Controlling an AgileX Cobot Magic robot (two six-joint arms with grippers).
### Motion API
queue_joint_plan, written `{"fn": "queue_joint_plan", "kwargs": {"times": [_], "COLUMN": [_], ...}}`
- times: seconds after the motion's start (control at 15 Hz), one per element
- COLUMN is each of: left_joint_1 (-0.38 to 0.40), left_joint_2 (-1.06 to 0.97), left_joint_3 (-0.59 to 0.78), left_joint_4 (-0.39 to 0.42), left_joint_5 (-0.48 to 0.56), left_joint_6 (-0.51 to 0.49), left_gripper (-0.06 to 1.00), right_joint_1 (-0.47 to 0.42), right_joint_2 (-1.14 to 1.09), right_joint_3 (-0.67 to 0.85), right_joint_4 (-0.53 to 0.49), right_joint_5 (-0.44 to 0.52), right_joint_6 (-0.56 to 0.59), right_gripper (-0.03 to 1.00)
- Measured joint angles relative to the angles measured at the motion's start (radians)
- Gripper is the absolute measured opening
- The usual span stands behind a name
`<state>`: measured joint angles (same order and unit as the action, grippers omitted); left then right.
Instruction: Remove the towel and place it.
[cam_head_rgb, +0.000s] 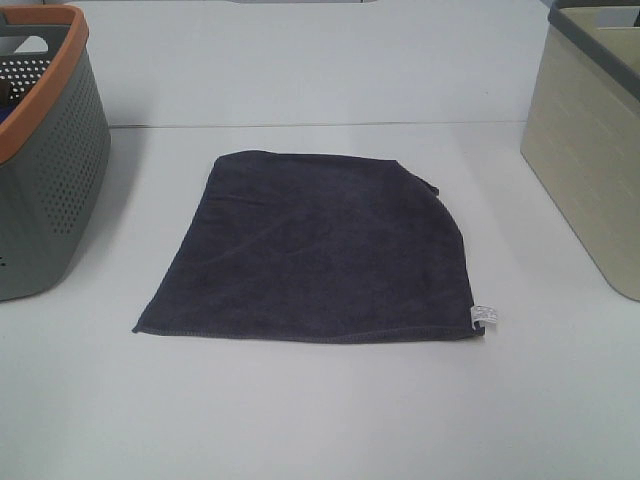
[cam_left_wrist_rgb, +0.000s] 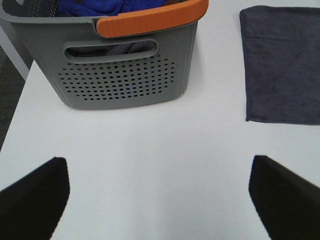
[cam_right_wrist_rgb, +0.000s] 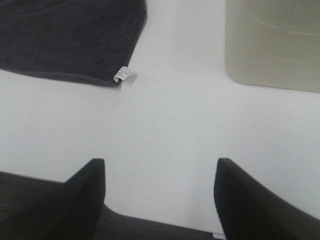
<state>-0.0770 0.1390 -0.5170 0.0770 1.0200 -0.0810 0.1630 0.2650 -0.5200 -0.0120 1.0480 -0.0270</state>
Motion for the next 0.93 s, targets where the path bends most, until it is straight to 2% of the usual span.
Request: {"fn": "queue_joint_plan", "kwargs": {"times": [0.2, 0.4, 0.93], "left_joint_1": [0.000, 0.000, 0.000], "left_joint_2": [-0.138, -0.144, -0.144], "left_joint_3": [0.004, 0.011, 0.018], "left_joint_4": [-0.018, -0.039, -0.042], "left_joint_5": [0.028, 0.026, 0.023], "left_joint_6": [0.038, 0.050, 0.051], "left_gripper": [0.91, 0.91, 0.91], "right_joint_1": [0.000, 0.000, 0.000], "right_joint_2": [-0.139, -0.261, -0.268], "right_joint_3": [0.015, 0.015, 0.017], "right_joint_4": [0.057, 0.069, 0.080], "right_joint_5": [0.009, 0.010, 0.010], "right_joint_6": [-0.022, -0.037, -0.037], "right_gripper": [0.64, 0.64, 0.64]}}
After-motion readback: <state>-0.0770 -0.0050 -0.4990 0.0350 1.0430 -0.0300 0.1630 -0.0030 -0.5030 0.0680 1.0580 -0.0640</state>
